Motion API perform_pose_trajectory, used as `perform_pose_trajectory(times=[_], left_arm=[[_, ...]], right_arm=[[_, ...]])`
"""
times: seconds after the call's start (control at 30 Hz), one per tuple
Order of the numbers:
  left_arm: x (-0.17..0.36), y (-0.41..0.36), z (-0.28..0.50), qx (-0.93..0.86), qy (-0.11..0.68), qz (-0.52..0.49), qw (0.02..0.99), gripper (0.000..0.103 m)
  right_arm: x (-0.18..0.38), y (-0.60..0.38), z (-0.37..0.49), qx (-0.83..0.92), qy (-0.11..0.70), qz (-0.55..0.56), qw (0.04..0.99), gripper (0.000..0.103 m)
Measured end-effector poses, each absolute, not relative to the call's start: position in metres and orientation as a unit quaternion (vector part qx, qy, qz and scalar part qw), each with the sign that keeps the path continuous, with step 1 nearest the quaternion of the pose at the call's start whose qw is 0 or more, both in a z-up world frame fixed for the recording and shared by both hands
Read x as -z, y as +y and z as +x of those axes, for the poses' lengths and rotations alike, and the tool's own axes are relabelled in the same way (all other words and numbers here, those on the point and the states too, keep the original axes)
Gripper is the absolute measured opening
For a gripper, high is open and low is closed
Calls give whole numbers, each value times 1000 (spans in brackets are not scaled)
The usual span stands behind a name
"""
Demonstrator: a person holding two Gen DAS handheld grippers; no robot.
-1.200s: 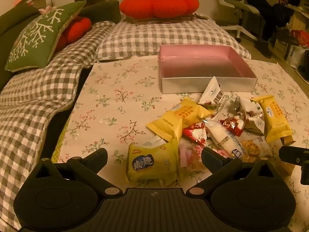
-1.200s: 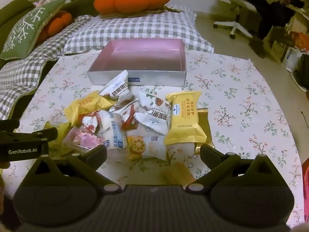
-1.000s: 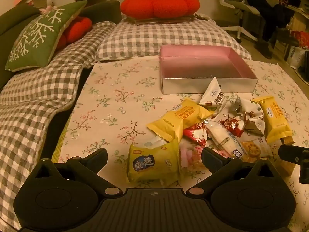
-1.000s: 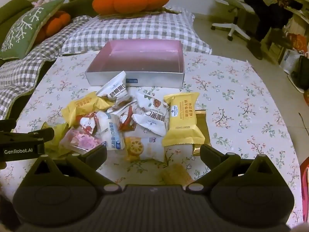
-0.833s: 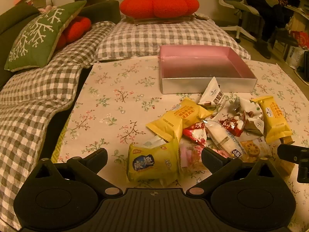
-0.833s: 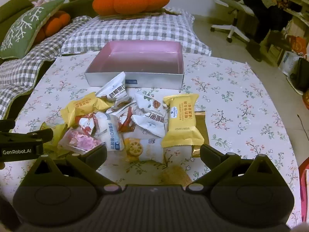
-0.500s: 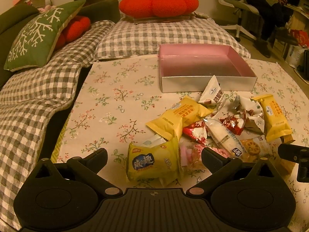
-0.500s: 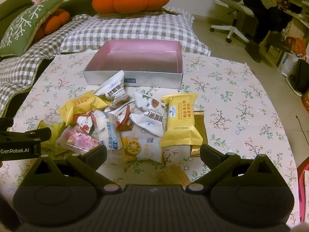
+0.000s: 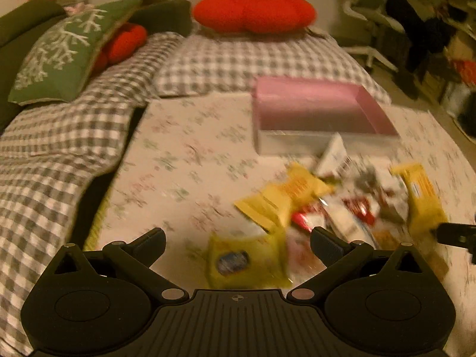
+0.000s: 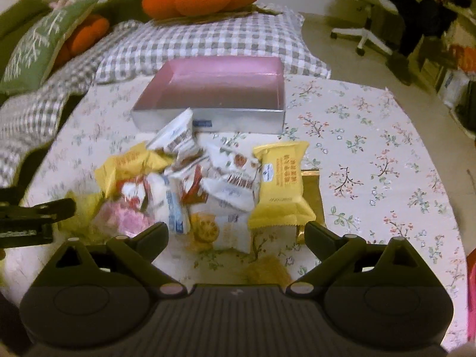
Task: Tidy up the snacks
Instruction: 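Reach the right gripper to the yellow sandwich-cookie pack and grasp it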
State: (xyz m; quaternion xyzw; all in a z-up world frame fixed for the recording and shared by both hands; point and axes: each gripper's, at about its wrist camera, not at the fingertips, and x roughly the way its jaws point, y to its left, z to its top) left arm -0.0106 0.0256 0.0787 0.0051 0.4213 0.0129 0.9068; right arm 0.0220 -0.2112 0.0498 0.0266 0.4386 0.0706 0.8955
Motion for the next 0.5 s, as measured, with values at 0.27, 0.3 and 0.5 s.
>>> perform_pose_trajectory(times=[0.27,0.3,0.5], left_arm=[[-86,53,6,-1,444,-44,895,103],[-84,53,7,3,448,-44,893,103],[-68,50,9,41,475,-41,878,103]], right_arm=[[-65,-236,35,-50,422,68,903,98],[-66,-238,38,-52,420,74,903,98],[-68,-257,57,-38,418,106,902,99]])
